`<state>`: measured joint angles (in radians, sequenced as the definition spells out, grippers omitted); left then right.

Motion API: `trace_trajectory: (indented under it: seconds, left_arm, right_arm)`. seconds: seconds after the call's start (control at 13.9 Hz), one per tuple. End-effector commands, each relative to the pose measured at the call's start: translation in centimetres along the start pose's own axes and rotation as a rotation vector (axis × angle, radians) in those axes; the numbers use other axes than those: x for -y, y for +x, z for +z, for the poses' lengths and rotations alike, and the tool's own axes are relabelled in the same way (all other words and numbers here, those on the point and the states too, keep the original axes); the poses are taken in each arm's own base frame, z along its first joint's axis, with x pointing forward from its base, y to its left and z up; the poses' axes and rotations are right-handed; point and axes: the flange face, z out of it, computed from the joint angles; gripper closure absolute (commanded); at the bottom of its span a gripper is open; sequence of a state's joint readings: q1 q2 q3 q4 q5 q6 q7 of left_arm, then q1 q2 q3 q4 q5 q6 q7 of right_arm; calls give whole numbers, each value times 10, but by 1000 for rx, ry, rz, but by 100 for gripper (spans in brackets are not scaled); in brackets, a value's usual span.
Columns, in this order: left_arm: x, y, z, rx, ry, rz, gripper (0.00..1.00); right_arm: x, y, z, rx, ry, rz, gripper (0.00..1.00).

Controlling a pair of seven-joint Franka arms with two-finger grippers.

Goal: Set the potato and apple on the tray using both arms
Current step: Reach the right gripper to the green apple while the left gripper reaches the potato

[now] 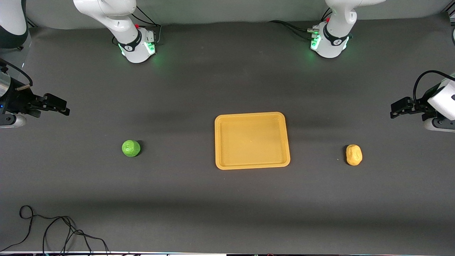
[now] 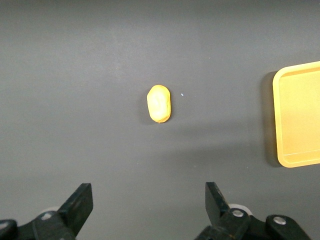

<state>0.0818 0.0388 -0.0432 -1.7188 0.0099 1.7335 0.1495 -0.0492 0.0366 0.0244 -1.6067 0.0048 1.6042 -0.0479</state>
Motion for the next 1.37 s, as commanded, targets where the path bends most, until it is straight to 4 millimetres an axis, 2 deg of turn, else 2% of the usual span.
trace_trajectory:
  seconds: [0.0, 0.14, 0.29, 0.58, 0.65, 0.72, 0.79, 0.86, 0.94, 1.01, 1.08, 1.15, 1.3]
  left_arm:
    - [0, -1, -4, 8, 12, -11, 0]
    - [-1, 0, -1, 7, 12, -8, 0]
    - [2, 8, 19, 35, 6, 5, 0]
    - [3, 20, 91, 65, -3, 11, 0]
    - [5, 27, 111, 65, -5, 10, 4]
    - [14, 32, 137, 91, -13, 3, 4]
    - [19, 35, 166, 131, -24, 21, 3]
    - [15, 38, 196, 170, -34, 28, 8]
    - [18, 40, 213, 172, -40, 27, 20]
    - [18, 41, 231, 179, -53, 29, 20]
    - [13, 43, 254, 198, -60, 38, 14]
    - [10, 41, 277, 222, -66, 43, 13]
    - [11, 42, 306, 225, -72, 66, 13]
  right_arm:
    - [1, 0, -5, -8, -9, -22, 0]
    - [1, 0, -5, -8, -9, -23, 0]
    - [-1, 1, -3, -3, -7, -28, 0]
    - [3, 2, -1, -3, -8, -35, 0]
    - [5, 3, 1, -8, -7, -35, 0]
    - [13, 5, 5, -16, -8, -43, 0]
    - [29, 9, 15, -28, -10, -71, 0]
    - [41, 12, 29, -44, -11, -85, 0]
    - [51, 14, 40, -51, -11, -91, 0]
    - [58, 15, 50, -57, -9, -96, 0]
    - [59, 17, 63, -57, -9, -96, 0]
    - [59, 20, 77, -63, -9, -96, 0]
    - [59, 33, 118, -86, -8, -96, 0]
